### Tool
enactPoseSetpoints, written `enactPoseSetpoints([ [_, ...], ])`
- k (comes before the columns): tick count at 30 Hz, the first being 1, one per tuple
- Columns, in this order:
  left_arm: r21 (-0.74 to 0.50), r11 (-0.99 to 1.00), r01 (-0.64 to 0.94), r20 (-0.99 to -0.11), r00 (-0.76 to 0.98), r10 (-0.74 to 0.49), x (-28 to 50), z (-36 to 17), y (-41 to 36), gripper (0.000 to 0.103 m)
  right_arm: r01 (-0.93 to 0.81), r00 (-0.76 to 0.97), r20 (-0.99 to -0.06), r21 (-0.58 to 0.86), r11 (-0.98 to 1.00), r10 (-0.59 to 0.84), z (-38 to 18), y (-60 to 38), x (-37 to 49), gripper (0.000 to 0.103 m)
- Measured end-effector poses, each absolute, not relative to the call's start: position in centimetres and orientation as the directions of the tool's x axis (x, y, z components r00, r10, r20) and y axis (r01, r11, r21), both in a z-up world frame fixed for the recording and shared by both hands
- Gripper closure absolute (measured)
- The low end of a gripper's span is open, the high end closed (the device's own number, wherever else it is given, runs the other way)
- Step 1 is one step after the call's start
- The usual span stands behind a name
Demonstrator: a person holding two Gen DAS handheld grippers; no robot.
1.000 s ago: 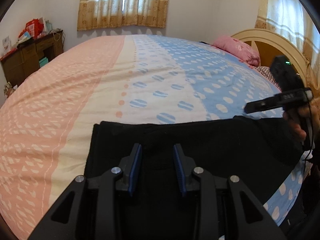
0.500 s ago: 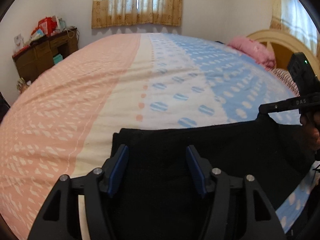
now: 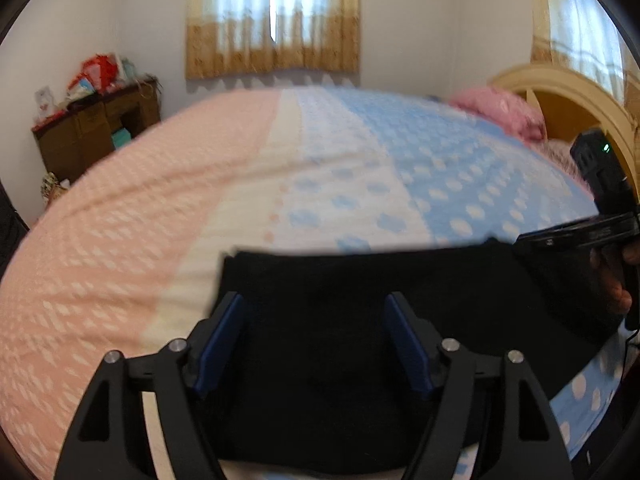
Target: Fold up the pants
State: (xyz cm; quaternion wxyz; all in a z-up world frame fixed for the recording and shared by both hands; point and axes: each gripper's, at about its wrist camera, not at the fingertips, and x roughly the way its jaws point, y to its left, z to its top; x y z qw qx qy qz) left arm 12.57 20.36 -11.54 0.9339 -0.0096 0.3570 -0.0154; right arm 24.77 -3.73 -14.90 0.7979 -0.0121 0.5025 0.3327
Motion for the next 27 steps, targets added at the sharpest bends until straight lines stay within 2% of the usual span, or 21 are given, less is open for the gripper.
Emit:
enactPoseSetpoints([
  [3,0.05,0.998,0.029,-0.676,0.737,0.013,12.7,-11.7,18.9,0.03,-0.545,0.326,-0.81,0.261,0.797,0.488,-14.1,-4.7,23.9,0.045],
  [7,0.038,0.996,0.083,-0.64,0.768,-0.04,11.9,-9.5,17.1,0.03,-0.479,0.391,-0.764,0.307,0.822,0.513,-11.7,-8.8,23.2,0.045],
  [12,0.049,0.966,0.255,-0.636,0.753,-0.167,11.9,-8.2,11.9,0.04,-0.358,0.529,-0.734,0.262,0.896,0.426,-8.2,-17.9,21.1,0.045],
  [15,0.021,0.919,0.394,-0.65,0.703,-0.286,12.3,-8.5,7.9,0.046,-0.196,0.636,-0.715,0.215,0.957,0.291,-5.8,-26.8,19.0,0.045],
  [19,0.034,0.831,0.556,-0.678,0.623,-0.389,12.4,-9.5,1.7,0.062,0.013,0.691,-0.714,0.174,0.985,0.117,-4.1,-36.7,15.9,0.045],
  [21,0.038,0.778,0.627,-0.685,0.583,-0.436,12.1,-9.9,-1.3,0.063,0.146,0.691,-0.722,0.113,0.983,-0.019,-3.9,-41.7,14.0,0.045],
  [23,0.022,0.716,0.698,-0.692,0.528,-0.493,11.6,-10.1,-4.3,0.063,0.227,0.685,-0.723,0.099,0.969,-0.086,-4.0,-45.3,12.4,0.045],
  [27,0.027,0.636,0.771,-0.717,0.458,-0.526,11.0,-11.0,-8.6,0.063,0.324,0.666,-0.735,0.127,0.938,-0.13,-5.0,-50.4,10.0,0.045],
])
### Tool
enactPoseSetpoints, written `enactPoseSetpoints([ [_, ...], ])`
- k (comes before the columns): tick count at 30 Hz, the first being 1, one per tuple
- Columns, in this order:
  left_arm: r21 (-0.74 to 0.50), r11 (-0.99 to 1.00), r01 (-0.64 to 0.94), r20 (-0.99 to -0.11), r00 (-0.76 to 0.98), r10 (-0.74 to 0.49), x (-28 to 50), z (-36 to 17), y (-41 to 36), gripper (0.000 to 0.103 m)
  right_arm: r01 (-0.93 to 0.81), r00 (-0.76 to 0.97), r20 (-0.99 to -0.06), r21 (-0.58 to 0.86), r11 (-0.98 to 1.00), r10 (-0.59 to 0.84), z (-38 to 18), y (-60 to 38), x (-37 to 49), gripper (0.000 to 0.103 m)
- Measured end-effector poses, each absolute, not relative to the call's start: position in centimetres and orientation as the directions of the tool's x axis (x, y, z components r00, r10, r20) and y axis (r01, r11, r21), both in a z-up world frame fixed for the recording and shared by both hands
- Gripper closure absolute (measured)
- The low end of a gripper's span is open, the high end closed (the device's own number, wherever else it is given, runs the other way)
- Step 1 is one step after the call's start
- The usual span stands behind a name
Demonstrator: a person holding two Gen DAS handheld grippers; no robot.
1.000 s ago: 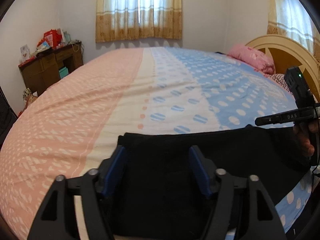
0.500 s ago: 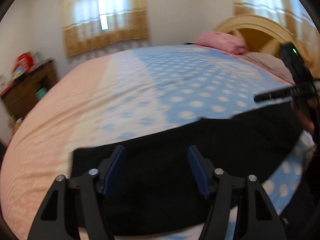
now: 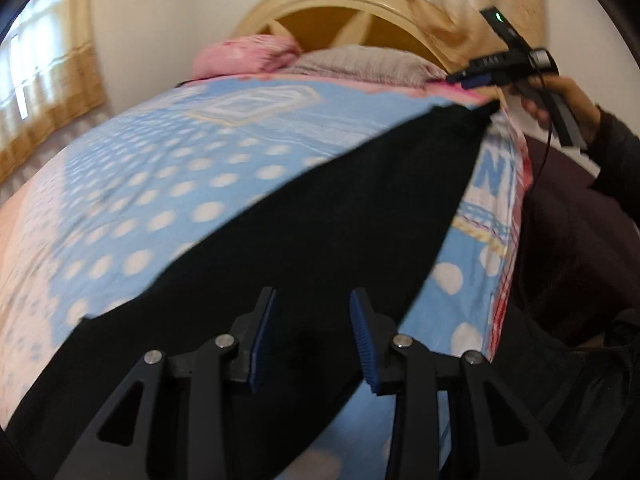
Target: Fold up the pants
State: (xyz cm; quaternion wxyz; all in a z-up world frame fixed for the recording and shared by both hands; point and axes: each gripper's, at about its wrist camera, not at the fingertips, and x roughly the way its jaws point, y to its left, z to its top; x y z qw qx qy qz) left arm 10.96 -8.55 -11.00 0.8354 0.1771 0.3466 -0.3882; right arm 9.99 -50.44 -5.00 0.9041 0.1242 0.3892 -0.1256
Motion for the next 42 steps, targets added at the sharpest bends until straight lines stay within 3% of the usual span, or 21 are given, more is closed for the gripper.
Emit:
enactPoseSetpoints([
  [5,0.028,0.583,0.812,-0.748,0.404,-0.527,10.5,-11.9,-11.3,0.067,0.4,0.642,-0.751,0.156,0.903,-0.155,-6.7,-54.4,9.1,0.045],
  [12,0.044,0.564,0.825,-0.774,0.385,-0.502,10.0,-13.0,-12.4,0.071,0.391,0.637,-0.77,0.274,0.879,-0.043,-8.9,-57.0,10.8,0.045],
  [13,0.051,0.563,0.825,-0.773,0.389,-0.5,10.0,-13.0,-12.4,0.072,0.37,0.645,-0.764,0.283,0.885,-0.025,-8.9,-56.8,11.2,0.057],
  [14,0.054,0.564,0.824,-0.774,0.391,-0.498,10.0,-13.0,-12.4,0.075,0.352,0.642,-0.767,0.289,0.89,-0.005,-8.9,-56.7,11.7,0.087],
  [15,0.051,0.566,0.823,-0.776,0.389,-0.497,10.0,-13.0,-12.4,0.077,0.343,0.638,-0.77,0.289,0.894,0.004,-8.8,-56.5,12.0,0.097],
  [17,0.039,0.567,0.823,-0.78,0.38,-0.498,10.2,-13.0,-12.5,0.089,0.342,0.645,-0.764,0.257,0.904,-0.027,-8.1,-56.1,12.5,0.1],
  [23,0.036,0.566,0.824,-0.784,0.375,-0.496,10.4,-13.1,-12.6,0.092,0.302,0.716,-0.695,0.22,0.928,-0.068,-4.9,-55.2,13.9,0.101],
  [30,0.051,0.569,0.821,-0.782,0.387,-0.489,10.3,-13.3,-12.9,0.092,0.352,0.599,-0.79,0.11,0.93,-0.133,-8.5,-55.8,15.9,0.097],
  [31,0.056,0.568,0.821,-0.781,0.391,-0.487,10.2,-13.3,-12.9,0.092,0.373,0.596,-0.788,0.102,0.922,-0.154,-8.6,-56.1,15.2,0.092],
  [34,0.077,0.568,0.819,-0.774,0.408,-0.484,10.0,-13.3,-12.9,0.091,0.392,0.635,-0.764,0.188,0.901,-0.117,-7.9,-56.8,12.3,0.06],
  [35,0.075,0.57,0.818,-0.772,0.41,-0.487,10.0,-13.3,-12.8,0.09,0.39,0.666,-0.741,0.247,0.887,-0.086,-7.5,-57.1,10.5,0.056],
  [42,0.11,0.57,0.814,-0.765,0.436,-0.475,9.7,-13.3,-13.1,0.09,0.381,0.679,-0.734,0.336,0.861,-0.014,-8.2,-56.1,5.9,0.056],
])
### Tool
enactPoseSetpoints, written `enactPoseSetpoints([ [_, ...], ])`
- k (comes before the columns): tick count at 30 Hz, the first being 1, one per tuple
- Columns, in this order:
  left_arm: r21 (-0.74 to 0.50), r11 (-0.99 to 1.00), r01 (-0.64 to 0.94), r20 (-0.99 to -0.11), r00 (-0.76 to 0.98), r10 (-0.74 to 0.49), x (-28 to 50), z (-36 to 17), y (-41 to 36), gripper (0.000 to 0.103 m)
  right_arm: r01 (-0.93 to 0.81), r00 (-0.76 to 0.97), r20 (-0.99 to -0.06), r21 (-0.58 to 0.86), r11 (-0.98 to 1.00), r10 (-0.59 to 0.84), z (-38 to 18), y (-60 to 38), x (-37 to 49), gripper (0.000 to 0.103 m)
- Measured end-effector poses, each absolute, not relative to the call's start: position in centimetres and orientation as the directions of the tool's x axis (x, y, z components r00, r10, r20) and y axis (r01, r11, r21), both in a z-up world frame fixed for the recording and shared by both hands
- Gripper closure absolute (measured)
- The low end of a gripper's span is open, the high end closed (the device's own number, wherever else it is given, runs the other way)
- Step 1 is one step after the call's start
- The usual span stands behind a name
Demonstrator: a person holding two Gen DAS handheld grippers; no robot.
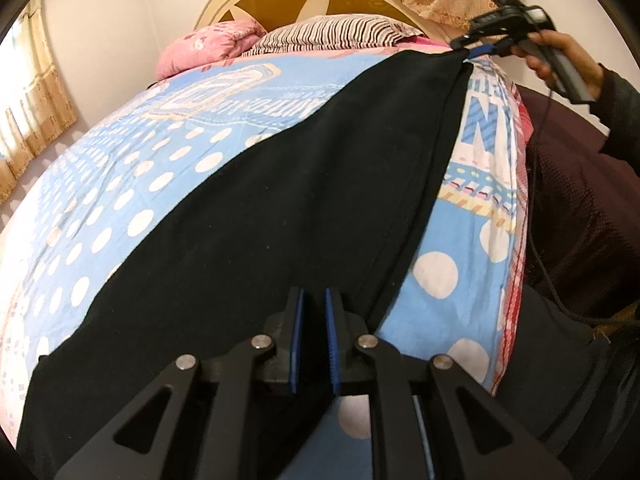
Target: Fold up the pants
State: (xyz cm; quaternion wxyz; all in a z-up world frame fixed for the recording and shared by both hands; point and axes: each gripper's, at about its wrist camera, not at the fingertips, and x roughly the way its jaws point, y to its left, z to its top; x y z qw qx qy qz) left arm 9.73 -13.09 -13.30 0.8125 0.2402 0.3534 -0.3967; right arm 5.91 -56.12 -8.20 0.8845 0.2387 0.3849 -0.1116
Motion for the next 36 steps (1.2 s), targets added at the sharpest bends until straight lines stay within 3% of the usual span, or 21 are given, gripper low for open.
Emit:
enactPoseSetpoints([
  [2,0.107,0.572,0.813,-0.768,0.433,-0.472,9.8,-13.2,-13.2,0.094,0.366,0.688,-0.726,0.358,0.859,0.009,-8.6,-55.6,5.8,0.061],
  [3,0.112,0.57,0.814,-0.769,0.434,-0.469,9.7,-13.2,-13.3,0.095,0.36,0.69,-0.724,0.359,0.861,0.013,-8.7,-55.4,6.0,0.068],
  [4,0.12,0.569,0.814,-0.769,0.438,-0.465,9.6,-13.2,-13.3,0.097,0.359,0.689,-0.725,0.346,0.867,0.004,-8.9,-55.2,6.2,0.082],
  [7,0.128,0.565,0.815,-0.769,0.442,-0.462,9.4,-13.0,-13.3,0.101,0.357,0.694,-0.72,0.328,0.875,-0.013,-8.9,-54.8,6.6,0.091],
  [14,0.014,0.573,0.819,-0.757,0.383,-0.529,10.1,-11.0,-11.5,0.103,0.32,0.745,-0.666,0.323,0.891,-0.025,-6.5,-54.0,5.3,0.093],
  [22,-0.002,0.564,0.826,-0.779,0.352,-0.518,9.9,-12.5,-11.4,0.103,0.361,0.722,-0.692,0.355,0.862,-0.017,-8.8,-55.6,5.0,0.093],
  [26,0.029,0.572,0.82,-0.725,0.411,-0.553,9.7,-11.0,-11.2,0.103,0.349,0.733,-0.68,0.342,0.873,-0.026,-8.3,-55.3,5.5,0.092],
  [27,0.038,0.562,0.826,-0.715,0.416,-0.562,9.6,-10.7,-11.6,0.101,0.351,0.733,-0.679,0.344,0.871,-0.028,-8.4,-55.3,5.8,0.092],
  [30,0.082,0.528,0.846,-0.716,0.418,-0.559,9.0,-10.4,-13.4,0.074,0.355,0.737,-0.676,0.351,0.867,-0.028,-8.6,-55.2,6.0,0.092],
  [31,0.11,0.508,0.854,-0.712,0.424,-0.56,8.6,-10.4,-14.1,0.06,0.355,0.738,-0.675,0.352,0.866,-0.028,-8.6,-55.2,6.0,0.092],
  [32,0.137,0.489,0.861,-0.712,0.429,-0.556,8.2,-10.6,-14.8,0.054,0.355,0.738,-0.674,0.35,0.867,-0.03,-8.8,-55.2,5.9,0.092],
  [36,0.194,0.423,0.885,-0.745,0.413,-0.523,7.7,-12.0,-17.0,0.053,0.35,0.735,-0.677,0.328,0.877,-0.04,-9.2,-54.9,5.8,0.092],
])
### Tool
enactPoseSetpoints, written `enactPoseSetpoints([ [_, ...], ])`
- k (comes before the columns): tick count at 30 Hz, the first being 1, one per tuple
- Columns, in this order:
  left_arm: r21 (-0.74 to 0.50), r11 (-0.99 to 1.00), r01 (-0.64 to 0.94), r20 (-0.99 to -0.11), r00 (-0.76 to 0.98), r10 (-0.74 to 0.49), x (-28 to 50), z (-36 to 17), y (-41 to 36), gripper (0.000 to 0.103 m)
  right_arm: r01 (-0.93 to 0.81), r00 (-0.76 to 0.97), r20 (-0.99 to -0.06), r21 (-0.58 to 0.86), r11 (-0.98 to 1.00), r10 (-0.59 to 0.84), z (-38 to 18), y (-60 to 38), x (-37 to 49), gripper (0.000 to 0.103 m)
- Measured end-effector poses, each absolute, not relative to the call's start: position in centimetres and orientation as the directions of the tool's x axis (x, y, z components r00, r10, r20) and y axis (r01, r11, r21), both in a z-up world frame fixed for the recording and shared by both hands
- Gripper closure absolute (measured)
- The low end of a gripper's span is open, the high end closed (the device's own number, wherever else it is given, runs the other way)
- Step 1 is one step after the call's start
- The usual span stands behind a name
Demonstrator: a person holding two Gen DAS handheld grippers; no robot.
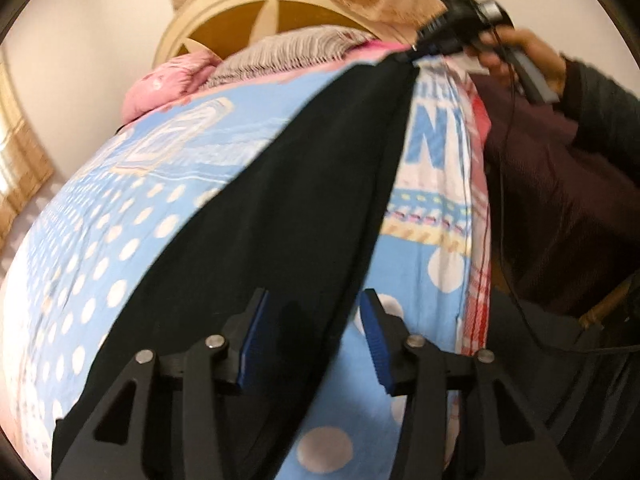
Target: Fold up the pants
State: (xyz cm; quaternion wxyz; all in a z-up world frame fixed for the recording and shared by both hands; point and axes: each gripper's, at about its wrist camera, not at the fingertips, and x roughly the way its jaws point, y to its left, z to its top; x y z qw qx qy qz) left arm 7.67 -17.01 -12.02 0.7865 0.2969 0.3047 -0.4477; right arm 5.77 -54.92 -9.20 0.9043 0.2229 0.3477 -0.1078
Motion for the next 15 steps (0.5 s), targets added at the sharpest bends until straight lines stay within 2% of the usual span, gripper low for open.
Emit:
enactPoseSetpoints([
  [4,0.18,0.441,0.879,-0.773,0.403,-0.489,9.0,-12.9,-17.5,0.059,0.344,0.741,-0.671,0.334,0.878,-0.035,-9.3,-55.0,5.6,0.092],
  [9,0.175,0.439,0.881,-0.784,0.394,-0.479,9.4,-13.0,-17.6,0.061,0.34,0.747,-0.664,0.347,0.874,-0.027,-9.5,-55.3,5.7,0.092],
  [11,0.153,0.434,0.888,-0.79,0.374,-0.486,9.4,-12.9,-17.8,0.079,0.339,0.749,-0.663,0.348,0.874,-0.027,-9.5,-55.3,5.7,0.092],
  [13,0.144,0.432,0.89,-0.79,0.366,-0.491,9.2,-12.4,-17.6,0.092,0.336,0.747,-0.664,0.333,0.881,-0.033,-9.3,-55.1,5.8,0.092],
  [15,0.138,0.428,0.893,-0.79,0.36,-0.496,9.2,-12.1,-17.4,0.096,0.334,0.743,-0.668,0.325,0.885,-0.035,-9.2,-55.0,5.8,0.092],
])
